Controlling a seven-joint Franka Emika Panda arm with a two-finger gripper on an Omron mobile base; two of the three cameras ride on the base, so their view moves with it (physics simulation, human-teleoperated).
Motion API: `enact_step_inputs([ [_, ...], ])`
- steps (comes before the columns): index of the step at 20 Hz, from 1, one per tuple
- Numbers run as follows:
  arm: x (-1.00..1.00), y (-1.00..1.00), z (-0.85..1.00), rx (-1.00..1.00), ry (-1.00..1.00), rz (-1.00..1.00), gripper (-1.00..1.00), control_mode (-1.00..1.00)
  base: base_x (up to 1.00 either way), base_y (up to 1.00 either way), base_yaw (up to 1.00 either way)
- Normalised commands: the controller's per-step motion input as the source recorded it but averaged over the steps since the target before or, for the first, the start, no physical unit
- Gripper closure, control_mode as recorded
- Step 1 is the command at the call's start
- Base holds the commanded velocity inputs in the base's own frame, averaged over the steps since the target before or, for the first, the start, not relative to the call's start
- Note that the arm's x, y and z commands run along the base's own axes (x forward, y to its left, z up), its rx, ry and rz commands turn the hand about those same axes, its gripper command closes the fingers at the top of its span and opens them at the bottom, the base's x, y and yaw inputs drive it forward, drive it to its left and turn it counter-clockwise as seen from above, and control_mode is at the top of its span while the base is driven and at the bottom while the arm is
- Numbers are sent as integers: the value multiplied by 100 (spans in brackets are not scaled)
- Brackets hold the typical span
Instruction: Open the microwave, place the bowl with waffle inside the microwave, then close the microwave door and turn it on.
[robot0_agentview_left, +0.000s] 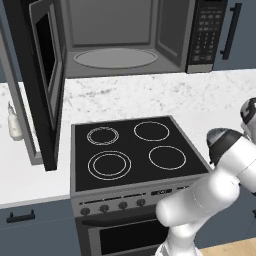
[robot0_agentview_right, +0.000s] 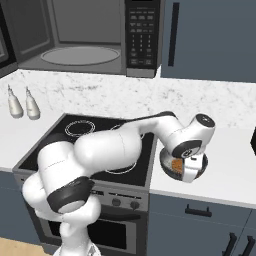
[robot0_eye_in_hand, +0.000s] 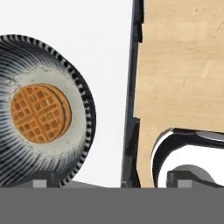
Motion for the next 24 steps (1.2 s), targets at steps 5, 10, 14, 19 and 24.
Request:
enact_step_inputs([
  [5,13,0,-38,1,0,0,-100,-100,0,0,0],
  [10,17,0,-37,1,0,0,-100,-100,0,0,0],
  [14,25,-1,-27,1,0,0,-100,-100,0,0,0],
  [19,9,-6,-26,2,0,0,-100,-100,0,0,0],
  [24,6,-10,-16,1,-1,0,-100,-100,0,0,0],
])
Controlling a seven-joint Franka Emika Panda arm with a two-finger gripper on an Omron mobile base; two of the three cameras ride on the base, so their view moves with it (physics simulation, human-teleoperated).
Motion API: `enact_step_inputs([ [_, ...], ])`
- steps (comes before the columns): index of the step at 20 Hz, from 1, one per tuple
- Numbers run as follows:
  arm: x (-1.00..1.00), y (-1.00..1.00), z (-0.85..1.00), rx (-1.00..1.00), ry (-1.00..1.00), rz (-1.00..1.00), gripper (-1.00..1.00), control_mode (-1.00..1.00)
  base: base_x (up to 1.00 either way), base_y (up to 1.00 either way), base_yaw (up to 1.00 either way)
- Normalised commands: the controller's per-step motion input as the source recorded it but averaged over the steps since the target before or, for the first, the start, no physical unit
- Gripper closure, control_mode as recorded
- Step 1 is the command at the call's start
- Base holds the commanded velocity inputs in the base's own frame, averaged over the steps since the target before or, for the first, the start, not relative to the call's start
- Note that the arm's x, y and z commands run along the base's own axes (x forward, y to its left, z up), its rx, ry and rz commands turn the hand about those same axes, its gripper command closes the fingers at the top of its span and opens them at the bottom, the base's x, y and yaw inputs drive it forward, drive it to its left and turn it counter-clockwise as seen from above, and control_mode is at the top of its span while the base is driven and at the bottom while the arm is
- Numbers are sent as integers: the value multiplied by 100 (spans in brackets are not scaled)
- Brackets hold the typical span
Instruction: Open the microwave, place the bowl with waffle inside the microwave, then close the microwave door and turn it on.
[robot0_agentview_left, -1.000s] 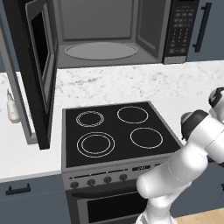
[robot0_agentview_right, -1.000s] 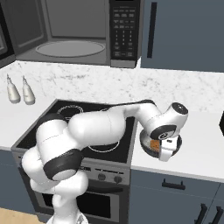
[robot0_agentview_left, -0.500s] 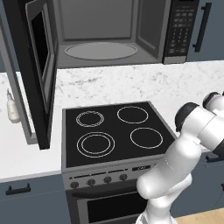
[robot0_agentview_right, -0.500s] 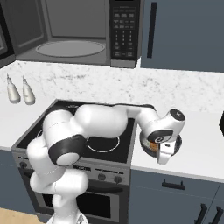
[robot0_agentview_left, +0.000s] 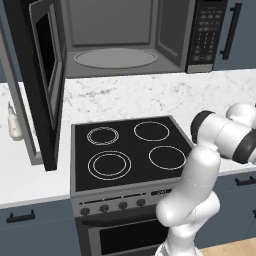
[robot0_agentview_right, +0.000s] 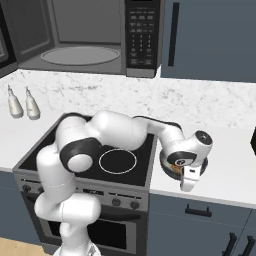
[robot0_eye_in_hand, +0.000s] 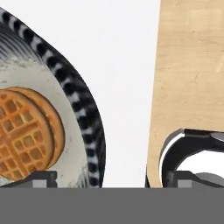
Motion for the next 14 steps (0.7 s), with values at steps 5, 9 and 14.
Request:
enact_step_inputs([
  [5,21,-16,-6,0,-5,0,-100,-100,0,0,0],
  [9,17,-16,-13,0,-6,0,-100,-100,0,0,0],
  [14,4,-7,-6,0,-2,0,-100,-100,0,0,0],
])
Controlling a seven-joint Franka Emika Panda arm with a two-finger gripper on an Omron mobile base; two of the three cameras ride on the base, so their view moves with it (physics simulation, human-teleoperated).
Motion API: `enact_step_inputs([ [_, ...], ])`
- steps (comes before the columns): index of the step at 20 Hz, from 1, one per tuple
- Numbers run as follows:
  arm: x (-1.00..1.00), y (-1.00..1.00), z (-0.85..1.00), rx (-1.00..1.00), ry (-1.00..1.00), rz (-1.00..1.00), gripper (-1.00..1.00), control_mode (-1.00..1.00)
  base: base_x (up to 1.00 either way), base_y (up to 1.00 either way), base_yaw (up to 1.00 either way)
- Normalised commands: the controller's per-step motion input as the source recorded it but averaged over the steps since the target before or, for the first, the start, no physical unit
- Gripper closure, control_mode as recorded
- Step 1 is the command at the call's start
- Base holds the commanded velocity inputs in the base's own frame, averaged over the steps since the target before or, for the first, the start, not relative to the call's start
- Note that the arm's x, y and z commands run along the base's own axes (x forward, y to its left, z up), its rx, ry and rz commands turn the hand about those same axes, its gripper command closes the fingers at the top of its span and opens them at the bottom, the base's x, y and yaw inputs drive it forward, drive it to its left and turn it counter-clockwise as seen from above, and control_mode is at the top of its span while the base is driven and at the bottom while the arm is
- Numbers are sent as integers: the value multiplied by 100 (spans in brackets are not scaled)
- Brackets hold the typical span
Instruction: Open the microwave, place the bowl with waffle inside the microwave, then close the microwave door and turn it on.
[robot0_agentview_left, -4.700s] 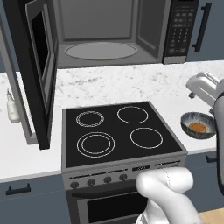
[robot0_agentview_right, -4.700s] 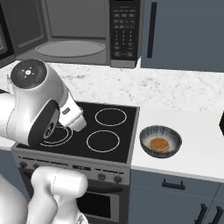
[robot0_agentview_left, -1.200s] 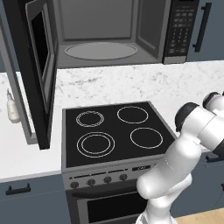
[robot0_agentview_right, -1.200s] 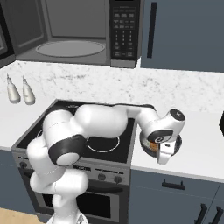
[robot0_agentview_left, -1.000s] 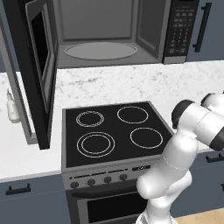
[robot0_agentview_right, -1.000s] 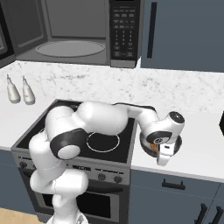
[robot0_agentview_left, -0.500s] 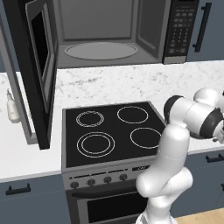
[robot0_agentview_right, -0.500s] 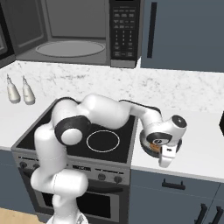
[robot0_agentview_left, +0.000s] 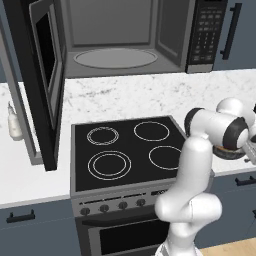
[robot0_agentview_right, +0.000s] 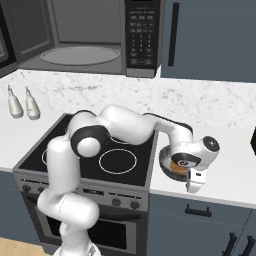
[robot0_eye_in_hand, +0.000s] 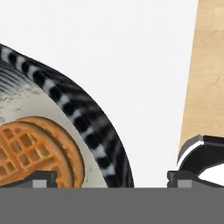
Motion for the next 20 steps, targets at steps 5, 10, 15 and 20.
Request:
enact_step_inputs([
  [5,0,0,0,0,0,0,100,-100,0,0,0],
  [10,0,0,0,0,0,0,100,-100,0,0,0],
  [15,-1,-1,2,0,0,0,100,-100,0,0,0],
  [20,-30,0,14,0,-1,0,100,-100,0,0,0],
])
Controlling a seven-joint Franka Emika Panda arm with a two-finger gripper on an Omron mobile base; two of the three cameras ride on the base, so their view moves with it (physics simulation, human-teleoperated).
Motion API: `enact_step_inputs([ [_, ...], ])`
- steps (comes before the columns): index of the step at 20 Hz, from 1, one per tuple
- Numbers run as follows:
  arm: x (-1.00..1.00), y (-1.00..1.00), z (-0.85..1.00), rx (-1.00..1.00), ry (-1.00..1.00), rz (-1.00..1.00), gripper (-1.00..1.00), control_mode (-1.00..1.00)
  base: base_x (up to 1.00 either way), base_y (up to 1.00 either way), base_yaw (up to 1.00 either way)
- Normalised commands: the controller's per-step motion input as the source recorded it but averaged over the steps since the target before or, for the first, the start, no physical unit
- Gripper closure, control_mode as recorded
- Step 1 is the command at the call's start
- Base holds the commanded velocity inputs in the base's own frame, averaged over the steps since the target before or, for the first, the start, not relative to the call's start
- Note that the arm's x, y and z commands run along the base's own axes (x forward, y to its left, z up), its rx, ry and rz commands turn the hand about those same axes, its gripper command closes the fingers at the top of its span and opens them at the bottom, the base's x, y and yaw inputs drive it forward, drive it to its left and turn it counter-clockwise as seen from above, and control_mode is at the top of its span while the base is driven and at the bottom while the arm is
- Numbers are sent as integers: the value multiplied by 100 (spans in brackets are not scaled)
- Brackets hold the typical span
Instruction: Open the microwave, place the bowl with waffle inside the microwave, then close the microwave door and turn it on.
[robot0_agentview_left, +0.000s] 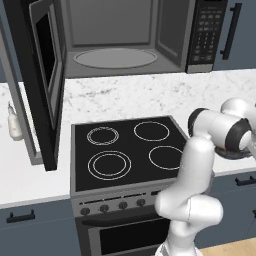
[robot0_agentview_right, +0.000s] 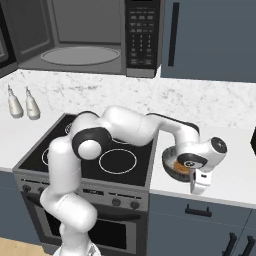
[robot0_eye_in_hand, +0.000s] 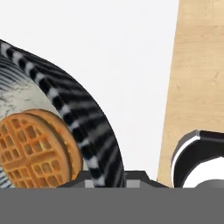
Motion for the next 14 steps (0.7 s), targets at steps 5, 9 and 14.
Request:
enact_step_inputs([
  [5,-65,4,40,0,-8,0,100,-100,0,0,0],
  [9,-62,26,59,0,-14,1,100,-100,0,0,0],
  [14,-52,46,75,0,-11,1,100,-100,0,0,0],
])
